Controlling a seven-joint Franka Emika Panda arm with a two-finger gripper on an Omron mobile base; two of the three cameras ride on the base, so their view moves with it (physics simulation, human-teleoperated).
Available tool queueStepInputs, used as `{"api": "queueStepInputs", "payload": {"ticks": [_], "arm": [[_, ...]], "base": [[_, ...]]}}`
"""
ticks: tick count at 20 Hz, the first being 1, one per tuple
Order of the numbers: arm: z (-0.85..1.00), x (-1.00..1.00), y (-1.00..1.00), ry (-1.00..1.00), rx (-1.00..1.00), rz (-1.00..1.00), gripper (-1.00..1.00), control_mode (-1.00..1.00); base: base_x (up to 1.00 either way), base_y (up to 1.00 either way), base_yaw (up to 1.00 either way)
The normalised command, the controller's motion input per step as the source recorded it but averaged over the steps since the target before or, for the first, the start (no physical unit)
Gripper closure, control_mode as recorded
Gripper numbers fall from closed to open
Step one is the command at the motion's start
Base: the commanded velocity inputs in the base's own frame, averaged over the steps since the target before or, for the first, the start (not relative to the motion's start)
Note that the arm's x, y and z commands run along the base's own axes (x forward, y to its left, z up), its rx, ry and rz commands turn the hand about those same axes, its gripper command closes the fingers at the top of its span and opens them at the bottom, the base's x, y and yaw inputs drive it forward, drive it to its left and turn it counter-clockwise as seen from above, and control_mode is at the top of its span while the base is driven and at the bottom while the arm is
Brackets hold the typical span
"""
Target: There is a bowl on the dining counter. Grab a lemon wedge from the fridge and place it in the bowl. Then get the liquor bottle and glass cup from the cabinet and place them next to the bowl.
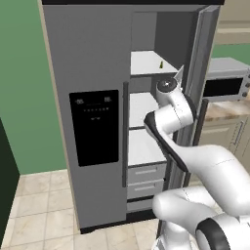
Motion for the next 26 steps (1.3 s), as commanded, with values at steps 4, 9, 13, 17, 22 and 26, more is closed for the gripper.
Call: {"api": "queueStepInputs", "payload": {"ticks": [4,9,13,17,22,26], "arm": [[0.0,-0.42,-0.55,-0.02,0.0,0.0,-1.0,-1.0],[0.0,-0.54,-0.53,-0.02,0.0,0.0,-1.0,-1.0],[0.0,-0.48,-0.57,0.0,0.0,-0.01,-1.0,-1.0],[0.0,-0.38,-0.61,0.0,0.01,-0.01,-1.0,-1.0],[0.0,-0.28,-0.61,0.0,0.02,-0.01,-1.0,-1.0],[0.0,-0.22,-0.58,0.0,0.02,0.0,-1.0,-1.0]], "base": [[0.0,0.0,0.0],[0.0,0.0,0.0],[0.0,0.0,0.0],[0.0,0.0,0.0],[0.0,0.0,0.0],[0.0,0.0,0.0]]}}
